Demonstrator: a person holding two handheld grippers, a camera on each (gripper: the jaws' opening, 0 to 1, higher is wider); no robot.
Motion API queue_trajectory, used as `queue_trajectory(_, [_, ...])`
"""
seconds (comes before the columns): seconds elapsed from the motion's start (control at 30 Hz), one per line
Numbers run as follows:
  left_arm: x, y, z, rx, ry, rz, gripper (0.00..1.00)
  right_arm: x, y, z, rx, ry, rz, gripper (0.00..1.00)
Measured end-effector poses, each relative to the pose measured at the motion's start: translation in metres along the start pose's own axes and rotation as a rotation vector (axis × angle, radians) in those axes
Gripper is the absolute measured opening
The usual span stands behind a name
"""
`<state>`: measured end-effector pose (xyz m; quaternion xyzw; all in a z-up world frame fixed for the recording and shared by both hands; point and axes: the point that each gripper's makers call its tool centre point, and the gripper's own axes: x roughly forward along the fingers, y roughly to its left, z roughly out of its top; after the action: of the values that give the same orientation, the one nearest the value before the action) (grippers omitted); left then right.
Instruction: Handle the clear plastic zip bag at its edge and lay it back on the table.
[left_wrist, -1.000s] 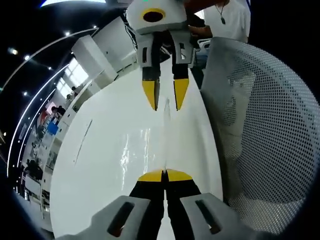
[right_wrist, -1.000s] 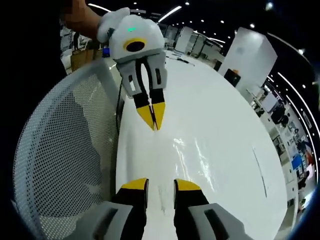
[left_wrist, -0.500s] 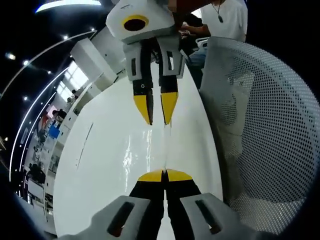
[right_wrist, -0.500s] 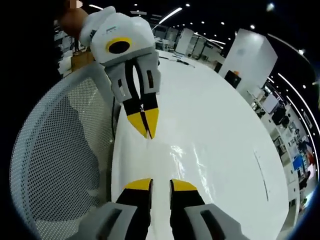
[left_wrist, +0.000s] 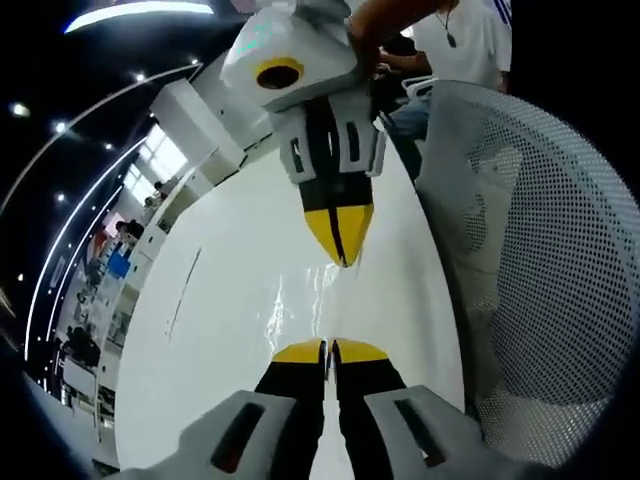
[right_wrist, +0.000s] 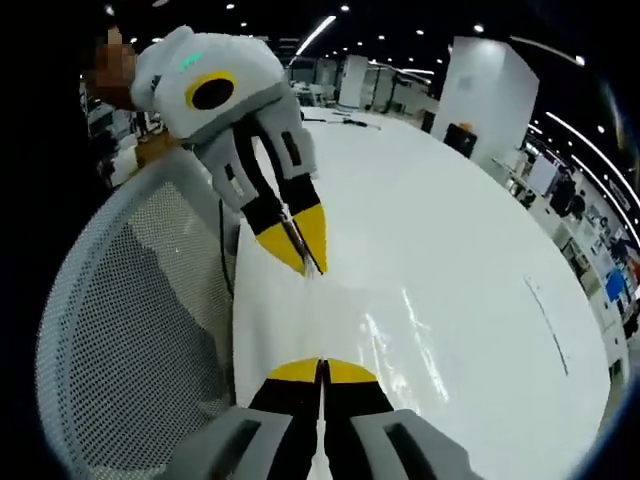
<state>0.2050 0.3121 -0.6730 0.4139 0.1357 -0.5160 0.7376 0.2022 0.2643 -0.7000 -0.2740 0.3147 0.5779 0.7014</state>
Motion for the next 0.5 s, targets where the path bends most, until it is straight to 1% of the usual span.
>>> queue_trajectory(0.1, [-0.003,0.006,0.009,0.040,-0.019,0.017,0.06,-0.001,-0.006,0.002,0.002,0.006,0.009,0.00])
queue_trajectory(0.2, [-0.003,0.008,0.019,0.082,-0.025,0.023,0.09,-0.002,-0.008,0.006,0.016,0.014,0.014,0.00])
queue_trajectory(0.3, [-0.001,0.007,0.023,0.098,-0.035,0.020,0.09,-0.003,-0.008,0.011,0.025,0.013,0.017,0.00])
queue_trajectory(0.4, [0.000,0.005,0.030,0.114,-0.047,0.011,0.08,-0.003,-0.010,0.012,0.033,0.011,0.017,0.00])
queue_trajectory(0.5, [0.003,0.002,0.033,0.123,-0.045,0.002,0.07,-0.003,-0.009,0.015,0.039,0.010,0.012,0.00])
